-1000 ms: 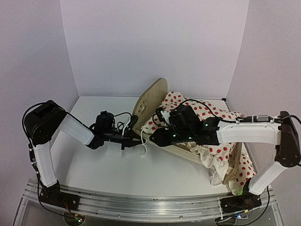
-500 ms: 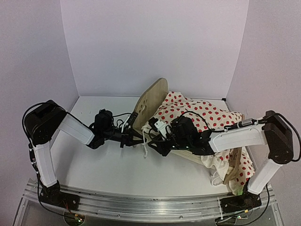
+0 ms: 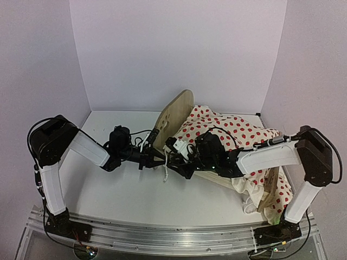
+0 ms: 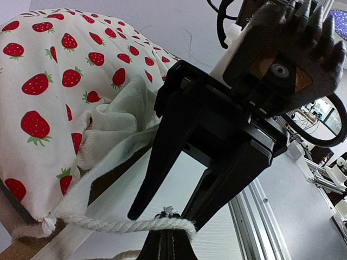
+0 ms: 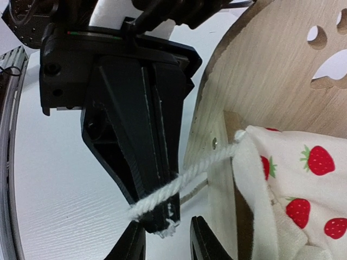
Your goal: Set up the pet bed
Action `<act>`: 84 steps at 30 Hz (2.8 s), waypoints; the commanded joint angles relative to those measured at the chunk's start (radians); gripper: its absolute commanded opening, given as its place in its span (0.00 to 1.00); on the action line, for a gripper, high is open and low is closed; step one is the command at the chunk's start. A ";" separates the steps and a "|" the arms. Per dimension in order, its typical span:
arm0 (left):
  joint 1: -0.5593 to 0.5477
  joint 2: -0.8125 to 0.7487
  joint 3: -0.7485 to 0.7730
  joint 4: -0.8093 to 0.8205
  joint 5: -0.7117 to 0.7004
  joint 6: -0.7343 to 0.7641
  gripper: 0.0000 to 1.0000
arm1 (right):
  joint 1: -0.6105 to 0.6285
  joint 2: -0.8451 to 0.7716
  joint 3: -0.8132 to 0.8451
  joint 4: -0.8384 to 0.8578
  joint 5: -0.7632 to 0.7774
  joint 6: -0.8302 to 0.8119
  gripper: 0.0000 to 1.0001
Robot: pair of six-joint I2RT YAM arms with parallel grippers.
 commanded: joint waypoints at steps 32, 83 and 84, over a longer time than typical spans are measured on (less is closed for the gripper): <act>0.013 0.003 0.061 -0.131 -0.041 0.116 0.25 | -0.039 -0.039 -0.006 0.083 0.014 0.024 0.00; -0.189 0.033 -0.089 0.025 -0.847 0.111 0.58 | -0.042 0.013 0.000 0.200 -0.008 0.166 0.00; -0.189 0.030 -0.090 0.028 -0.827 0.100 0.55 | -0.043 0.014 0.002 0.200 -0.010 0.166 0.00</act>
